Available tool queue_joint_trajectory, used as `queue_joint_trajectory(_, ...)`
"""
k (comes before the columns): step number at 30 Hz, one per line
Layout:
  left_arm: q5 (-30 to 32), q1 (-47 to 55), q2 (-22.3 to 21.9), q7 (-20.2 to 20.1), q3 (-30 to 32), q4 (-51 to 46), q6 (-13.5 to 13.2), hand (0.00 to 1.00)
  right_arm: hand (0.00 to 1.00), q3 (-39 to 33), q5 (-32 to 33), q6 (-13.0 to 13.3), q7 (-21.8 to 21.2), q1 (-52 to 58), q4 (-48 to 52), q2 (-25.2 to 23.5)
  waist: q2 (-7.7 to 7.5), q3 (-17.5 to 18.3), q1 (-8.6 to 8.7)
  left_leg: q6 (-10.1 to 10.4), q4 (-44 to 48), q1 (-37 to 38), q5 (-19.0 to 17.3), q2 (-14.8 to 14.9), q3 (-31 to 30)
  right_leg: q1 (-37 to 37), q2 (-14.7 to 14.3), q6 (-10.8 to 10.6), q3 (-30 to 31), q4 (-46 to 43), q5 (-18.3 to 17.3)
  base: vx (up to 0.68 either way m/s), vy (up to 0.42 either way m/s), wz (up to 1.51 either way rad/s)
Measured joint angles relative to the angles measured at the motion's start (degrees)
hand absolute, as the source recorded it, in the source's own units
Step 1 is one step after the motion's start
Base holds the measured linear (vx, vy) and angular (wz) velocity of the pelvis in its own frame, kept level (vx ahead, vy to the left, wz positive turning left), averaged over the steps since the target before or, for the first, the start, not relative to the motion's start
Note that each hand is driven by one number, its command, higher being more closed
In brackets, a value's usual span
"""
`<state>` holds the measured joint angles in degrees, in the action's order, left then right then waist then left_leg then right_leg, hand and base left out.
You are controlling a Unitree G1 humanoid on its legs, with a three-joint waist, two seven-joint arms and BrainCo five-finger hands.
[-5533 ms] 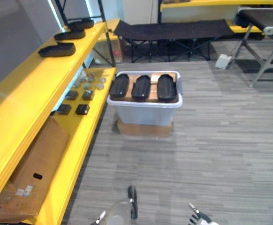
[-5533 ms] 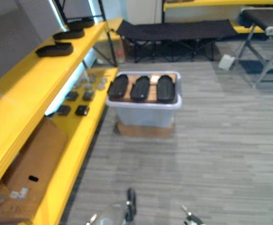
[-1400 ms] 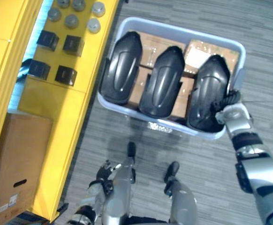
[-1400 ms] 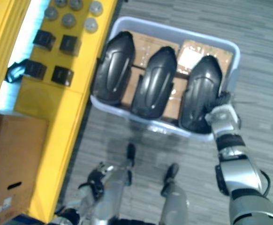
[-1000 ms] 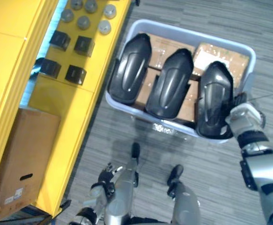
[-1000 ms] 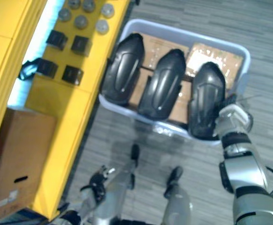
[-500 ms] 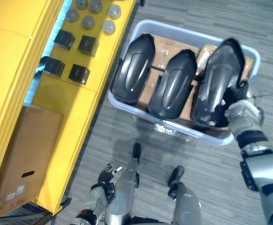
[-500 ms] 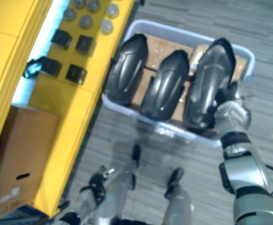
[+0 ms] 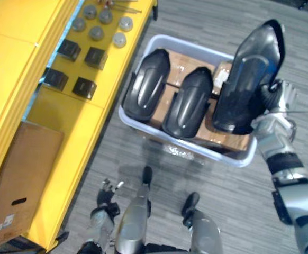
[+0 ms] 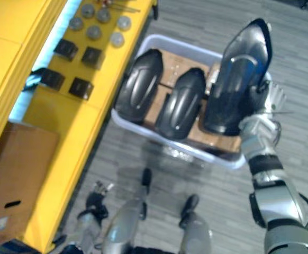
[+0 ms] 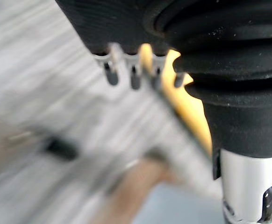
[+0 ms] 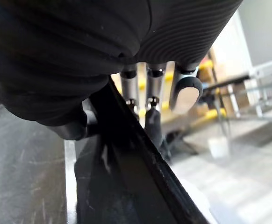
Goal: Walk over and take plastic housings, then place them on the shelf
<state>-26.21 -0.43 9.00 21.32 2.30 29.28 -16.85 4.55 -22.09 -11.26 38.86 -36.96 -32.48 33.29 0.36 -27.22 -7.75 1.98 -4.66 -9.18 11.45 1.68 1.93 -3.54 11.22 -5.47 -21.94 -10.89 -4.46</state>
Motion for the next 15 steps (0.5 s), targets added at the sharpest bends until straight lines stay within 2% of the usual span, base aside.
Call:
queue_joint_trajectory(1,2.65,1.02,0.77,2.64,1.41,-5.36,-0.39,0.0,1.0,-1.32,-0.13,0.34,1.63,3.34,3.58,-2.02,-1.05,1.26,0.57,0.15,-0.04,0.18,-0.47,0.07,0.11,0.59,-0.19,-0.18,-0.1,0.86,0.07,0.0,-0.026,-0.04)
queue_joint_trajectory(4,9.5,2.94,2.6,5.95,2.23,-17.96,-1.0,0.0,1.0,-2.3,-0.24,1.52,5.25,12.42,10.28,-6.1,-3.67,5.29,1.36,0.19,-0.32,1.12,-1.54,-0.19,0.35,2.56,-0.37,-0.87,-0.25,3.49,0.52,0.05,-0.025,-0.02)
queue_joint_trajectory(7,13.34,4.02,1.53,4.94,1.66,-29.45,-1.55,0.0,1.0,-3.48,-2.01,2.44,6.26,18.23,16.31,-7.75,-4.02,8.91,2.37,-0.35,-0.3,2.2,-1.86,-1.26,0.16,4.95,-0.1,-1.5,-1.23,5.68,1.45,0.11,-0.006,0.1)
queue_joint_trajectory(8,13.73,4.14,1.61,4.57,1.36,-31.4,-1.64,0.0,1.0,-3.46,-2.44,2.67,6.3,18.44,17.04,-7.78,-3.94,9.03,2.46,-0.35,-0.28,2.76,-1.85,-1.39,0.22,5.7,-0.06,-1.59,-1.23,6.1,1.65,0.08,0.01,0.0)
queue_joint_trajectory(9,13.76,4.3,1.63,3.19,0.91,-33.89,-1.78,0.0,1.0,-3.46,-3.15,3.08,6.3,18.54,17.86,-7.82,-3.78,9.46,2.51,-0.34,-0.28,3.39,-1.86,-1.53,0.31,6.58,-0.02,-1.72,-1.25,6.71,1.84,0.05,-0.001,0.02)
queue_joint_trajectory(10,13.63,4.55,1.65,-0.3,-0.67,-36.7,-1.73,0.0,1.0,-3.41,-4.19,4.34,6.29,18.55,18.83,-7.81,-3.35,11.22,2.51,-0.33,-0.27,3.38,-1.87,-1.61,0.29,6.88,-0.09,-1.74,-1.4,7.32,2.04,0.06,-0.004,0.03)
queue_joint_trajectory(12,13.1,4.27,1.7,-4.17,-3.11,-38.05,-1.55,0.0,1.0,-3.12,-4.77,5.84,6.24,18.35,19.8,-7.82,-2.76,12.04,2.42,-0.33,-0.09,4.16,-1.86,-1.61,0.35,7.77,-0.15,-1.73,-1.5,7.57,2.17,0.03,-0.007,0.02)
queue_joint_trajectory(14,10.8,4.65,1.79,-10.03,-8.06,-38.91,0.91,0.0,1.0,-1.43,-5.74,7.81,5.96,17.95,21.18,-7.81,-1.75,13.41,2.43,-0.33,-0.13,5.44,-1.87,-1.55,0.74,8.79,-0.17,-1.72,-1.43,7.63,2.18,-0.01,-0.014,-0.04)
queue_joint_trajectory(15,10.15,4.63,1.77,-11.49,-9.56,-38.92,1.77,0.0,1.0,-0.82,-5.76,8.47,5.91,17.83,21.36,-7.81,-1.48,14.06,2.45,-0.33,-0.27,5.4,-1.87,-1.48,0.89,8.73,-0.21,-1.71,-1.36,7.66,2.19,-0.04,-0.005,-0.12)
